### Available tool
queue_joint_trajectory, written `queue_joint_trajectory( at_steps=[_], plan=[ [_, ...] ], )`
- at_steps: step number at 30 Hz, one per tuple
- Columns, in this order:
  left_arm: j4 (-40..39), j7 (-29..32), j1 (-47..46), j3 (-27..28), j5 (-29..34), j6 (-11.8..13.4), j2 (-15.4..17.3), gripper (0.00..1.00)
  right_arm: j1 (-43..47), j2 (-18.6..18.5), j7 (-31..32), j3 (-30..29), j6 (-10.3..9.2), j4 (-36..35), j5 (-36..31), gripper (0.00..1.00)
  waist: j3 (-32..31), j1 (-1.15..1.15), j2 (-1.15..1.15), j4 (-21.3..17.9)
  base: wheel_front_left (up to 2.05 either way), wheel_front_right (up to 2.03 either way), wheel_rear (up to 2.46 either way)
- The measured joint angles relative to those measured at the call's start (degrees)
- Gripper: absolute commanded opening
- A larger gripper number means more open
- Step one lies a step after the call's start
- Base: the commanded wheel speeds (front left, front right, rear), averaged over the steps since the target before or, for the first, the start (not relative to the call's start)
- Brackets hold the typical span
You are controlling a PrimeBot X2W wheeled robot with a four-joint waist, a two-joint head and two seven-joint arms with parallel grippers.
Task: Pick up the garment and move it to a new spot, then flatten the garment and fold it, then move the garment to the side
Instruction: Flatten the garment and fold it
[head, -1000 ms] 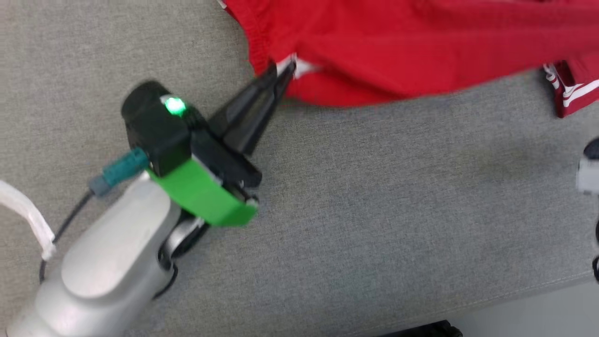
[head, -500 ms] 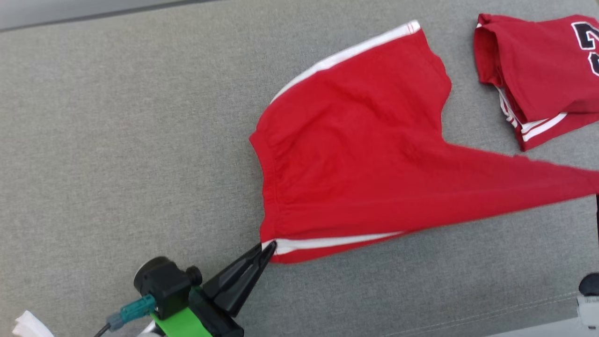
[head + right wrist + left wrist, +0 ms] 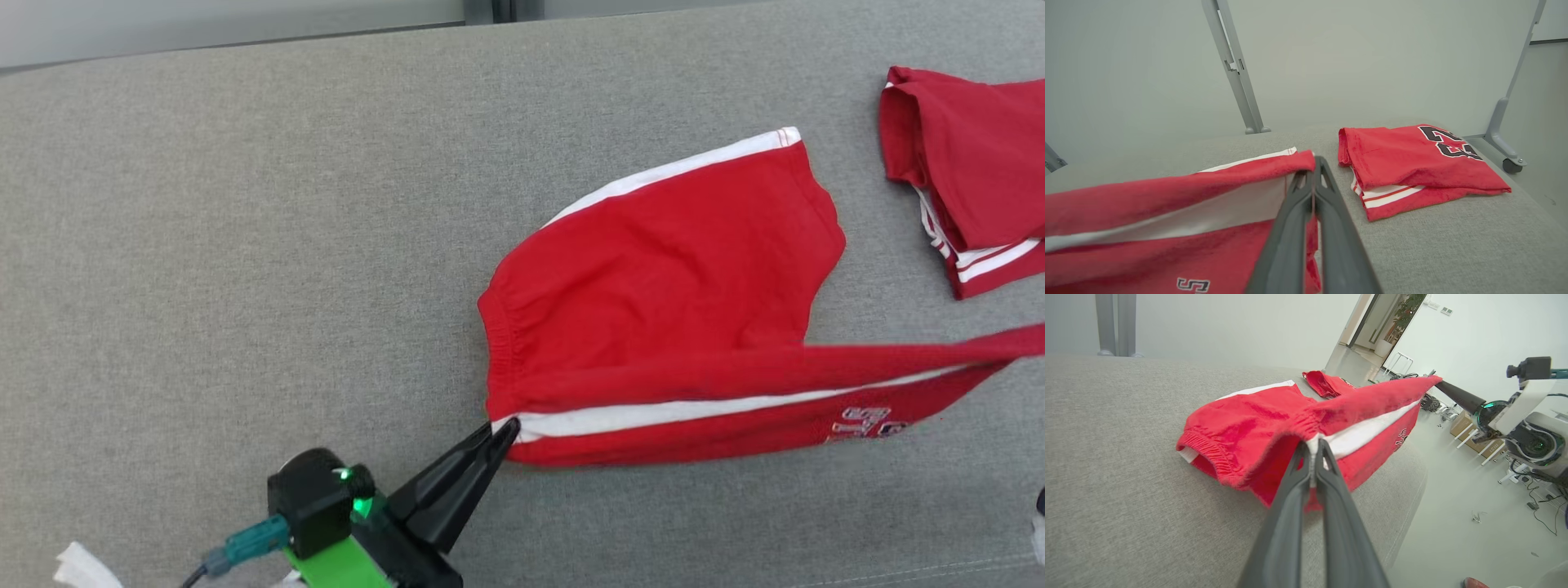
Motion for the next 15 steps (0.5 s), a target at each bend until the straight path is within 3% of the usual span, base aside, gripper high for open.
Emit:
queue_joint_trajectory(
  at_steps=[6, 15],
  plan=[
    [4.89, 0.54, -9.14, -3.33, -5.68, 0.01, -3.99, 0.0, -12.45, -3.2, 5.97, 1.83, -0.02, 6.27, -1.45, 0.0, 2.23, 0.0, 0.0, 0.79, 0.0, 0.0, 0.0],
    [14.74, 2.72, -21.58, -5.15, -14.23, 0.01, -6.71, 0.0, -34.75, -11.05, 13.85, 11.67, -0.01, 20.97, 1.24, 0.0, 7.1, 0.0, 0.0, 2.37, 0.0, 0.0, 0.0]
  ],
)
